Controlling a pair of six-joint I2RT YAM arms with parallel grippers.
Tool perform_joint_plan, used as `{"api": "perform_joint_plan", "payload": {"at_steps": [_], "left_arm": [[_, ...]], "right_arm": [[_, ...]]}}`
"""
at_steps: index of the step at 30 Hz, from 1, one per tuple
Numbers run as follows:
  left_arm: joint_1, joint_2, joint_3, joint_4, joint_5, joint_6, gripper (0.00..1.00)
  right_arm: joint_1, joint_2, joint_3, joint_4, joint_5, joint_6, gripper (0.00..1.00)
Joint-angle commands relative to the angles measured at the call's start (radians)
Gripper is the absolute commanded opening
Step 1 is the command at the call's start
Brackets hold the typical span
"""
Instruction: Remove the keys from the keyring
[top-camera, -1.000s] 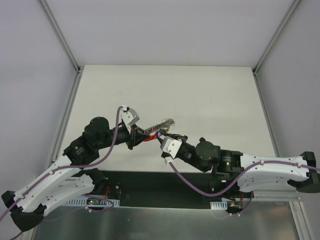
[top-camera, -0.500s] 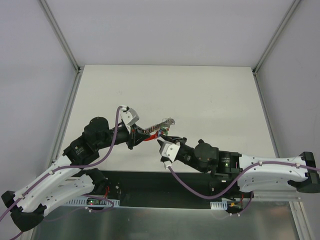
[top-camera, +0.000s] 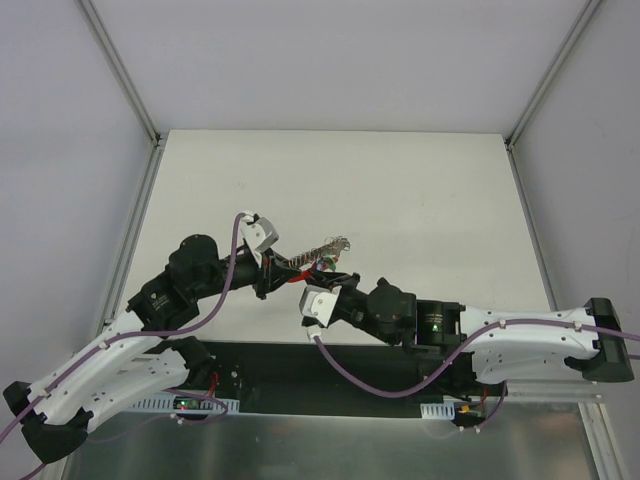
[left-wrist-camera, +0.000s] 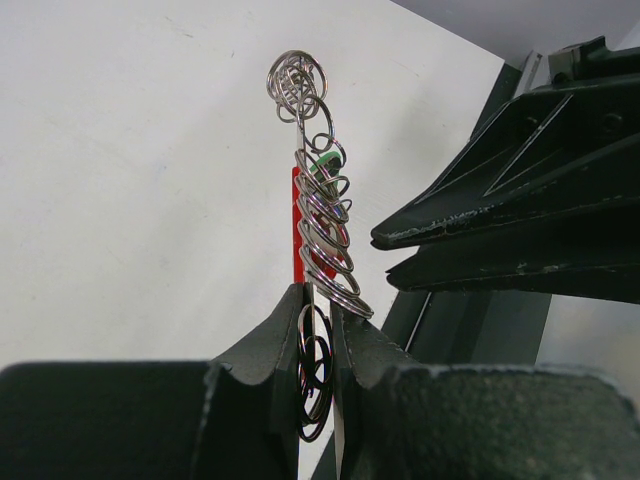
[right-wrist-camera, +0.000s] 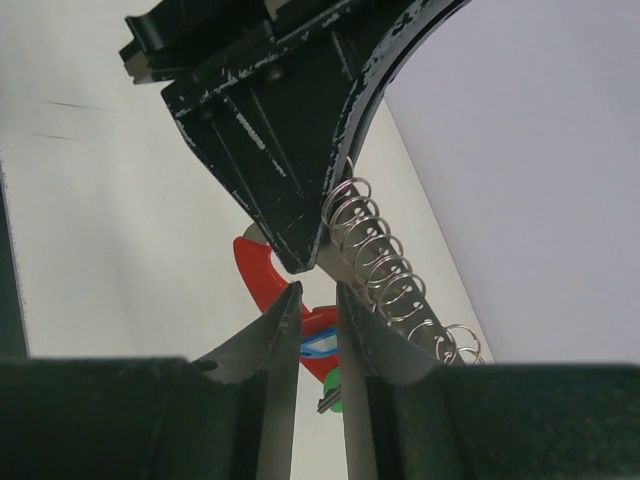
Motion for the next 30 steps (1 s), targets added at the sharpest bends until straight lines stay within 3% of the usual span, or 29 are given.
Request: {"api": "perform_joint_plan", "payload": {"at_steps": [1,22,30], "left_arm": [[0.003,-0.015,-0.004,0.067,0.019,-0.013,0.00],[0.003,-0.015,-0.007,0.072,0.028,-0.011,0.00],[0.003,-0.012,-0.008,0.070,0.020,-0.005,0.00]], "right_arm": [[0.001,0.005,0.052,0.079,0.046,-0.033,0.23],[-0.096,0.010,-0.002,0.146,0.296,-0.001,0.18],[-0.100,-0.067,-0.042,0.137,0.309,0.079,0.19]]}}
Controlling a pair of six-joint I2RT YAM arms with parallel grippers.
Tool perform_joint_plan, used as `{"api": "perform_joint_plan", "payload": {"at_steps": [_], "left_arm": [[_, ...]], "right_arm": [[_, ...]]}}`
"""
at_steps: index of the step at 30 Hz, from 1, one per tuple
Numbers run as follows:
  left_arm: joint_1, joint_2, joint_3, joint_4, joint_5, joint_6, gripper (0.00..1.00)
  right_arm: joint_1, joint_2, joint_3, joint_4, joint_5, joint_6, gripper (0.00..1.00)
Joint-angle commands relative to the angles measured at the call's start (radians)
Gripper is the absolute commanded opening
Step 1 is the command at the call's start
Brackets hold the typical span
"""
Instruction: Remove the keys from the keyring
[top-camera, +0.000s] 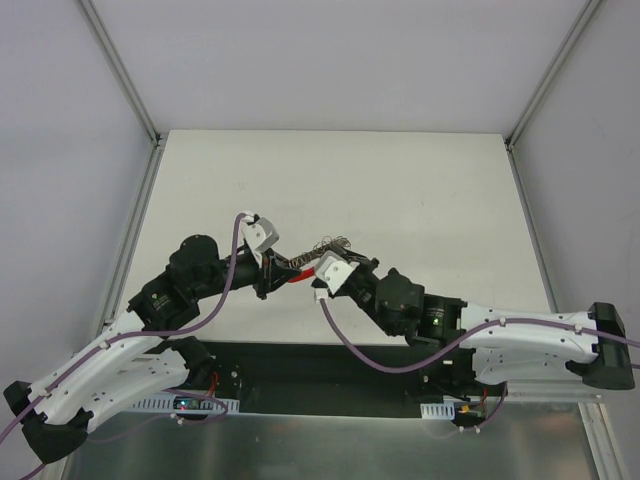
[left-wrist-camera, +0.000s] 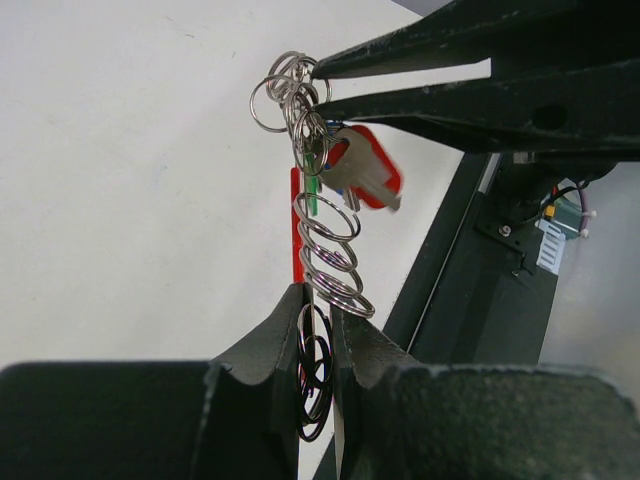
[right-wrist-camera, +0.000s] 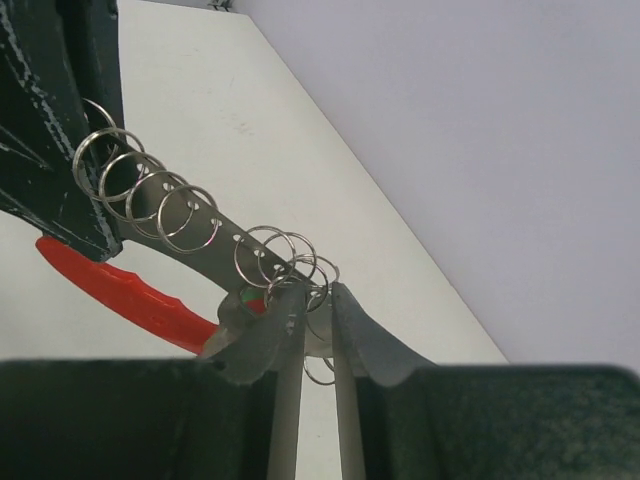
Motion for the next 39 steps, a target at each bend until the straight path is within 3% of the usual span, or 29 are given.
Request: {"api": "perform_joint_plan", "payload": {"at_steps": [1,11,16,20,22,26,29,33,39], "left_arm": [[0.003,-0.011,0.002,0.063,0.017,-0.006,0.00],[0.003,-0.008,0.000,0.063,0.011,-0.005,0.00],[0.003,-0.003,0.002,0.063,0.014,-0.005,0.00],[0.003,-0.005,0.002,0.063,0.019,-0.005,0.00],[0.003,-0.005,0.000,0.064,0.019,-0.002,0.00],[0.003,-0.006,-0.007,0.072,0.022,0.006,0.00],[0.003,-0.008,-0.010,0.076,0.020,0.004,0.00],[0.001,-0.008,-0.010,0.076,0.014,0.004,0.00],[0.001,-0.015,-0.015,0.078,0.005,0.007,0.00]], "right_arm": [[-0.020,-0.075,-0.014,0.011,0.074,0.072,0.19],[-0.018,-0.148,-0.020,-0.100,-0.009,0.183,0.21],[-0.023,-0.212,-0.046,-0.104,-0.188,0.223,0.25],[-0.092,-0.256,-0.074,-0.094,-0.317,0.316,0.35],[-0.159,-0.276,-0.084,-0.092,-0.441,0.443,0.39],[-0.427,-0.295,-0.071,-0.098,-0.693,0.797,0.43],[-0.512,-0.252,-0.005,-0.150,-0.822,0.997,0.42],[-0.520,-0.145,0.063,-0.121,-0.993,1.143,0.37],[-0.519,-0.088,0.055,-0.011,-1.044,1.272,0.34]]}}
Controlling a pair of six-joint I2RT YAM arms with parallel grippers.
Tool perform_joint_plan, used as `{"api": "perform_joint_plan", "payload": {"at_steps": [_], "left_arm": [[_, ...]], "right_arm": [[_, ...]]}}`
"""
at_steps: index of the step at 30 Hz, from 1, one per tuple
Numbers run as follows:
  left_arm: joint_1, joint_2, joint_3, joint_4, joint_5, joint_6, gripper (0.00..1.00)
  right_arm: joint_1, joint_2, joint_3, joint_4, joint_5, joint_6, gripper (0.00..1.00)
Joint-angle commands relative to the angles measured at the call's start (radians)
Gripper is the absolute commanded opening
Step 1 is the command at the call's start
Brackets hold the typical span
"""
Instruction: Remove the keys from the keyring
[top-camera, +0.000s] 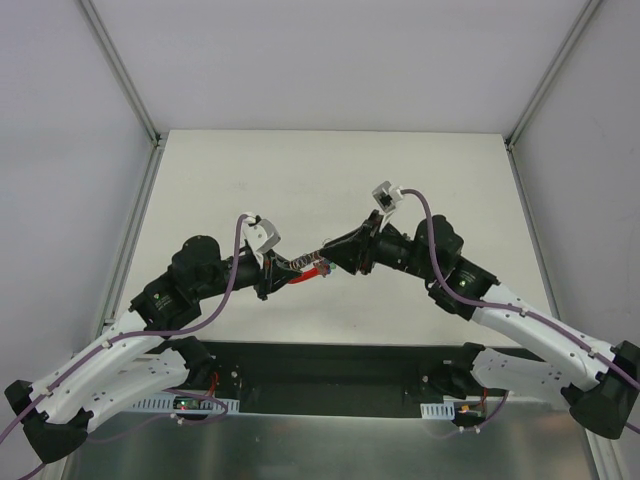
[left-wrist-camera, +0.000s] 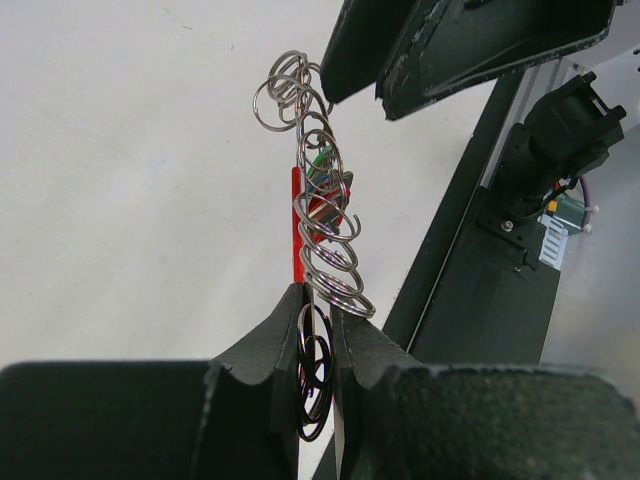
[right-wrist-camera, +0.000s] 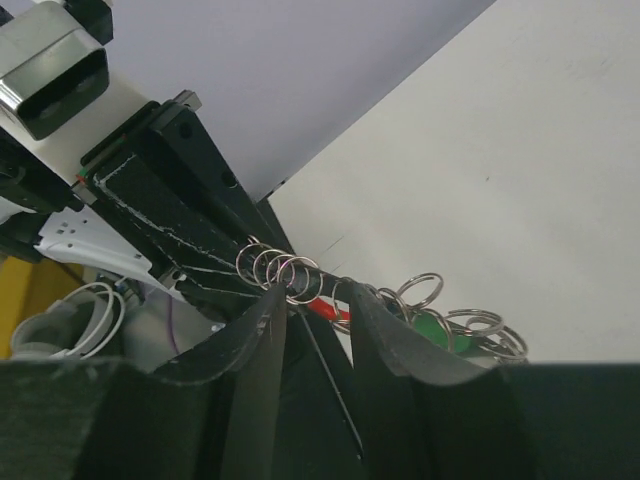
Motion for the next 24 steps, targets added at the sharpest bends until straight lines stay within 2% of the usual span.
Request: {"api": "perform_joint_plan", "payload": {"at_steps": [1,8,19,24], "left_arm": [[0.002,-0.017,0.001,0.070,0.004,0.004,0.00],[0.003,-0.019,0.001,0.068,0.006,0.007,0.00],[0.003,-0.019,0.000,0.068,0.000,0.007,0.00],[0.003,-0.012,0.003,0.068,0.003,0.004,0.00]], "right_arm": [[0.000,0.027,0.023,0.098,-0.096,0.162,0.34],[0.000,0.031,0.011,0.094,-0.064,0.173,0.33],[0.019,0.019,0.045,-0.079,0.020,0.095,0.33],[0.025,0.018,0.056,-0.100,0.037,0.075,0.34]]}}
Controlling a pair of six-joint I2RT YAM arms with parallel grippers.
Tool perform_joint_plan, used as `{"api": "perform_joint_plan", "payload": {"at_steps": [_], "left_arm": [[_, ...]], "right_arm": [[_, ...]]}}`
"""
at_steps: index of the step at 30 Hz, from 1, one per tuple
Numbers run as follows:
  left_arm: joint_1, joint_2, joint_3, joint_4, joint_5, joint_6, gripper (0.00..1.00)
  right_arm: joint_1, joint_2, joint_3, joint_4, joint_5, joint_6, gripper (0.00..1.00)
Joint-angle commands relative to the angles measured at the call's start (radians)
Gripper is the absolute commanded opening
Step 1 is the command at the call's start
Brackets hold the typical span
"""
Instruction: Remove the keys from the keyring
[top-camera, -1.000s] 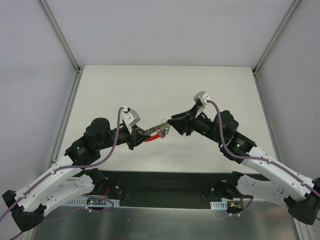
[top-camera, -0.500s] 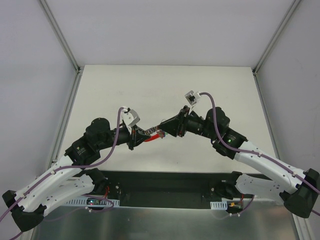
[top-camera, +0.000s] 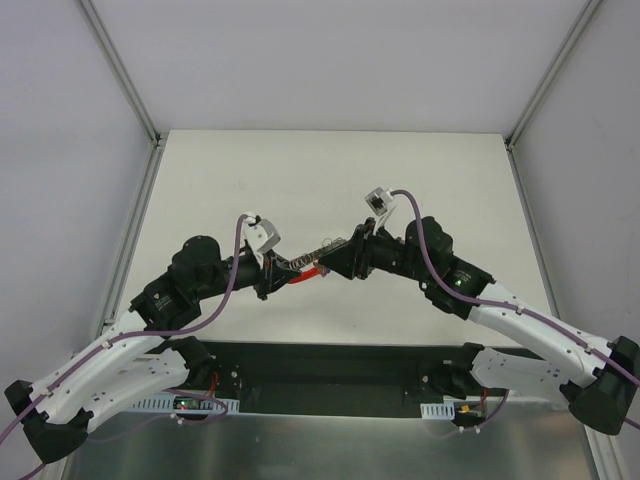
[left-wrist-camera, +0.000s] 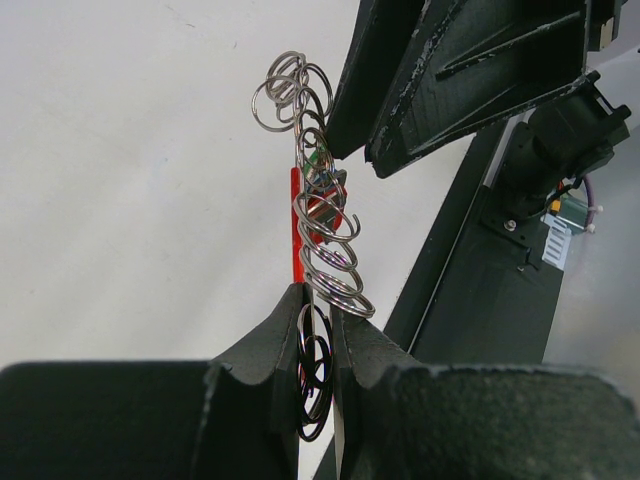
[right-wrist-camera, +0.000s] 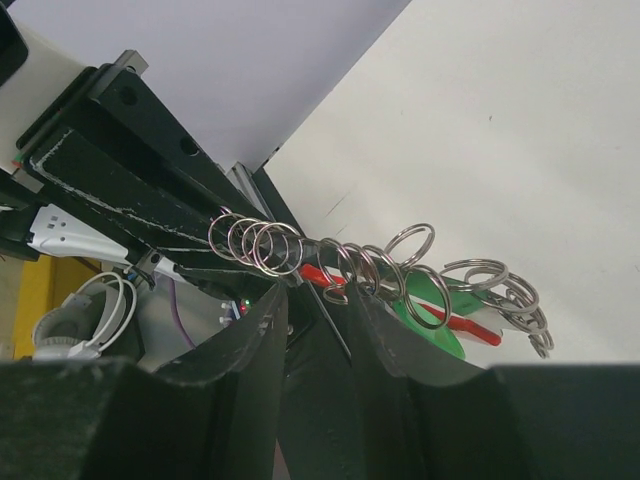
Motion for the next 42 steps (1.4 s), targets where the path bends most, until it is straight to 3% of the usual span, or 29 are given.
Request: {"api": "perform_joint_plan", "payload": {"at_steps": [1,13,31,42], "left_arm": [[0.003,-0.010,0.003,0.069,0.004,0.001,0.00],[0.003,-0.010,0.001,0.072,0.007,0.001,0.00],[0.003,-0.010,0.000,0.074,0.007,0.004,0.00],[0.003,-0.009,0.000,0.072,0.004,0.004,0.00]], "right_arm": [[0.005,-0.017,0.050,-0.020,0.034,-0.033,0.34],[0.018,-0.015,0.069,-0.030,0.081,-0.076,0.40],[0.042,0.052,0.115,-0.030,0.067,-0.086,0.40],[0.050,0.045,0.119,-0.047,0.083,-0.097,0.33]]}}
